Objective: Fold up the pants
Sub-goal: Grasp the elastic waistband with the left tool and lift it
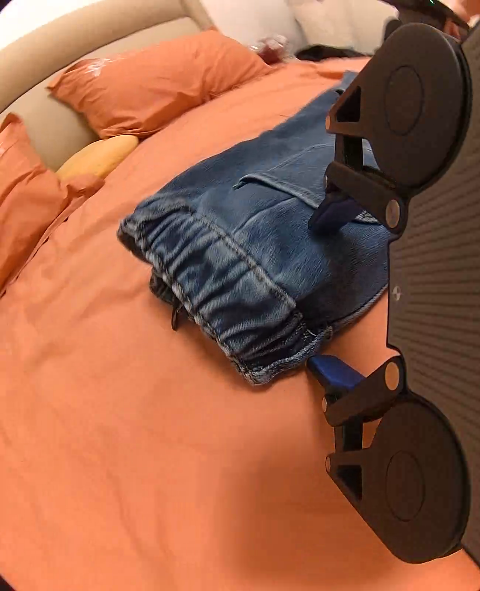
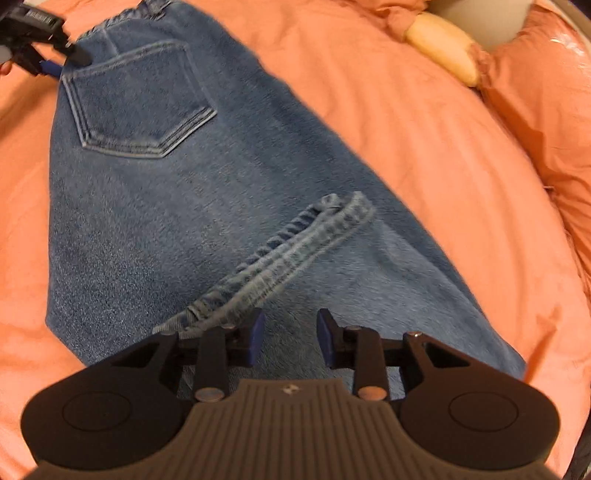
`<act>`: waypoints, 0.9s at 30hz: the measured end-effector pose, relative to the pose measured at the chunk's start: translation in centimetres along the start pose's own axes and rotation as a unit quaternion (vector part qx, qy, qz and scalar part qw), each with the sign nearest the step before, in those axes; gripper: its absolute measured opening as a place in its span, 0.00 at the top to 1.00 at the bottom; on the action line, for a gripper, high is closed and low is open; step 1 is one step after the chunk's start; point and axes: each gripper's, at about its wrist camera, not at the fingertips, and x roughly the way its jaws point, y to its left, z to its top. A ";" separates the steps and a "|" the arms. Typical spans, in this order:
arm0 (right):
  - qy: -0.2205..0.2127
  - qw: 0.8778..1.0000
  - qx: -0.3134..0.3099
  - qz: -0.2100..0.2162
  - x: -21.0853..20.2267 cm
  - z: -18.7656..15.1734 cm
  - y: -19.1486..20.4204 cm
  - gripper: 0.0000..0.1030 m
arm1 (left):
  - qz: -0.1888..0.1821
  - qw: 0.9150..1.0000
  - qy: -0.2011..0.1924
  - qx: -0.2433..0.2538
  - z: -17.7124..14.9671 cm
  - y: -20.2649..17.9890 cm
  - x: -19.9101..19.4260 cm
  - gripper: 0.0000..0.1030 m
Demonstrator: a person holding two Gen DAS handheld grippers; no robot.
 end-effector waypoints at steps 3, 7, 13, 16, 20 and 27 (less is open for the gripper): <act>0.015 0.999 -0.028 0.014 1.4 0.2 0.9 0.92 | -0.018 0.999 -0.007 -0.027 0.1 1.1 0.6 0.15; 0.029 0.997 -0.072 0.019 2.0 0.6 2.0 1.00 | -0.019 0.999 -0.023 -0.016 -0.3 1.2 0.6 0.29; 0.029 0.998 -0.054 0.018 2.0 0.7 2.2 1.00 | -0.024 0.998 -0.053 0.023 -0.6 -1.0 -1.4 0.46; 0.021 0.999 -0.041 0.013 1.8 0.4 2.2 1.00 | -0.032 0.995 -0.073 0.065 -0.6 -3.2 -3.3 0.49; 0.005 1.000 -0.008 0.008 0.6 -0.3 1.5 1.00 | -0.058 0.990 -0.093 0.088 -0.1 -6.7 -6.0 0.55; -0.021 0.997 0.075 -0.029 -3.1 -4.9 -1.6 0.95 | -0.069 0.973 -0.120 0.185 -1.2 -15.8 -8.7 0.62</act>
